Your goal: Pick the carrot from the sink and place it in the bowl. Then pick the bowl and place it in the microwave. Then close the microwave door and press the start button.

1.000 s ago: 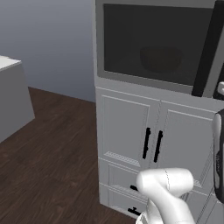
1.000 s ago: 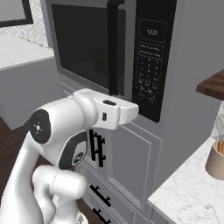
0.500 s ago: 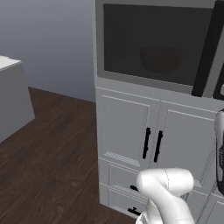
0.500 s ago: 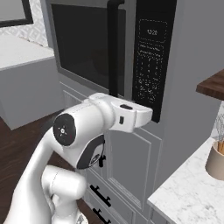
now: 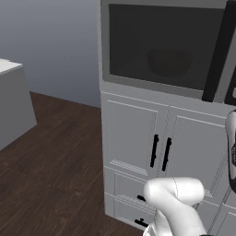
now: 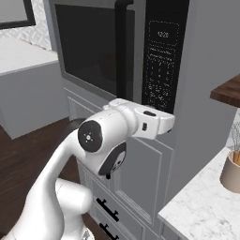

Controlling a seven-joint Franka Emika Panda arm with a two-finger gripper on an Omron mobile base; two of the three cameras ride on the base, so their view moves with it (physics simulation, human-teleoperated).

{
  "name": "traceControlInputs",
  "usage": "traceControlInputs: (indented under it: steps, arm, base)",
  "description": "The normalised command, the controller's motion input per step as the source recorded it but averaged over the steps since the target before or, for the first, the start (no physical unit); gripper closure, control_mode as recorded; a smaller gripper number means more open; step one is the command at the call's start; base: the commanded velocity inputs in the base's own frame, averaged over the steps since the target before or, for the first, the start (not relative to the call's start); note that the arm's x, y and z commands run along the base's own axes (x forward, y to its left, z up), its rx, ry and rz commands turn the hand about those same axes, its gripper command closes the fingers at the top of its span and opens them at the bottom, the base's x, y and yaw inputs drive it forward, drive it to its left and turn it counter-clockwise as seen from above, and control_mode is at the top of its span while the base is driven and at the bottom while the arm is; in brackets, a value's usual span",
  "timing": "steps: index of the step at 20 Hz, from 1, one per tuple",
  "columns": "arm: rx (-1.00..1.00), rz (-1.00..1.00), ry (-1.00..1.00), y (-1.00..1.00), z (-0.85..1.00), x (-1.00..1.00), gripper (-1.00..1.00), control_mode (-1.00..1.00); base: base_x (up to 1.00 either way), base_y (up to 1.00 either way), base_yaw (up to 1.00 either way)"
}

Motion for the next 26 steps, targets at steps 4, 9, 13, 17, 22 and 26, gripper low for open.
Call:
traceControlInputs:
  steps: [4,9,13,17,22,26]
  arm:
    - [0.00,0.00,-0.02,-0.07,-0.05,0.28,1.00,-1.00]
    - [0.03,0.00,-0.02,-0.37,-0.04,0.23,1.00,-1.00]
    - [0.00,0.00,-0.01,-0.07,-0.20,0.46,1.00,-1.00]
    - [0.00,0.00,0.00,-0.01,-0.29,0.82,1.00,-1.00]
    - [0.00,0.00,-0.06,0.00,-0.18,0.41,1.00,-1.00]
    - [0.00,0.00,-0.39,0.01,0.13,-0.97,1.00,-1.00]
  base:
    - [0.00,0.00,0.00]
    - [0.00,0.00,0.00]
    - [0.00,0.00,0.00]
    - [0.00,0.00,0.00]
    - [0.00,0.00,0.00]
    - [0.00,0.00,0.00]
